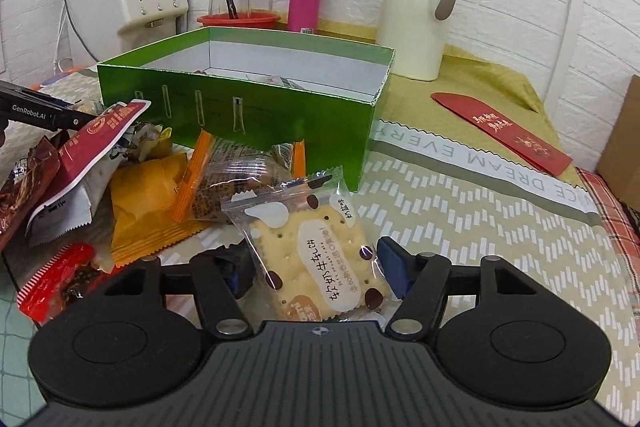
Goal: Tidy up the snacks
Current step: 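Grasp the clear pastry bag with the left gripper while right grasps the cracker pack, then carry both packs over the green box and open both grippers to drop them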
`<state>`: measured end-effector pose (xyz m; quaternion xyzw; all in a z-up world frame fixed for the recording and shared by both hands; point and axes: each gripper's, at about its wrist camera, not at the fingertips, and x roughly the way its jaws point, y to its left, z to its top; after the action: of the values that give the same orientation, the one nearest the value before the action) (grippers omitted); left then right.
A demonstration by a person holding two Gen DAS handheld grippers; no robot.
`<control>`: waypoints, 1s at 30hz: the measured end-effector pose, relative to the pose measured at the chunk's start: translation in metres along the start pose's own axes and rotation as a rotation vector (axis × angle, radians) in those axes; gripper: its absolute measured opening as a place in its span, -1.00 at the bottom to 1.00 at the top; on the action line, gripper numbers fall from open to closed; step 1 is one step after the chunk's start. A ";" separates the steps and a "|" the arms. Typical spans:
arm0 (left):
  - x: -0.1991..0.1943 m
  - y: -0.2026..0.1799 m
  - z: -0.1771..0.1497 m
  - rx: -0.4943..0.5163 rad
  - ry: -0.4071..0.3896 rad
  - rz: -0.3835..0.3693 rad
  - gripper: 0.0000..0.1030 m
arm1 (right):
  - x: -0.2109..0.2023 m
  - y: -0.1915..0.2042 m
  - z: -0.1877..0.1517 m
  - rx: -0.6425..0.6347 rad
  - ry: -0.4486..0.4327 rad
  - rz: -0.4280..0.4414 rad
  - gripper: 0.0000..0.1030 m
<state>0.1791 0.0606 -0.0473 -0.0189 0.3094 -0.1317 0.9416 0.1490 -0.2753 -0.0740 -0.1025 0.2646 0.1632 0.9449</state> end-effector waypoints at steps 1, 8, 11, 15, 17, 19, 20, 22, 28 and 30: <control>-0.002 0.001 -0.001 -0.009 -0.001 0.005 -0.06 | -0.002 0.003 -0.001 -0.009 0.000 -0.015 1.00; -0.029 0.010 -0.002 -0.075 -0.044 0.042 -0.06 | -0.022 0.020 -0.004 -0.020 -0.017 -0.126 0.99; -0.050 0.006 -0.001 -0.084 -0.081 0.077 -0.06 | -0.041 0.028 -0.003 0.040 -0.070 -0.188 0.99; -0.076 -0.011 0.002 -0.073 -0.132 0.098 -0.06 | -0.071 0.045 0.006 0.159 -0.176 -0.198 0.99; -0.084 -0.023 0.004 -0.049 -0.153 0.085 -0.05 | -0.080 0.055 0.013 0.222 -0.207 -0.175 0.99; -0.092 -0.036 0.006 -0.036 -0.173 0.065 -0.05 | -0.085 0.065 0.021 0.281 -0.226 -0.131 0.99; -0.095 -0.042 0.007 -0.031 -0.183 0.062 -0.05 | -0.086 0.070 0.025 0.299 -0.232 -0.117 0.99; -0.099 -0.054 0.009 -0.017 -0.204 0.064 -0.04 | -0.086 0.083 0.030 0.304 -0.250 -0.102 0.99; -0.093 -0.073 0.025 -0.023 -0.234 0.098 -0.03 | -0.070 0.105 0.044 0.283 -0.281 -0.128 0.99; -0.094 -0.075 0.027 -0.011 -0.244 0.111 -0.03 | -0.070 0.104 0.048 0.294 -0.288 -0.125 0.99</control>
<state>0.1047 0.0114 0.0381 -0.0229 0.1938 -0.0746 0.9779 0.0769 -0.1833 -0.0079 0.0445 0.1410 0.0768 0.9860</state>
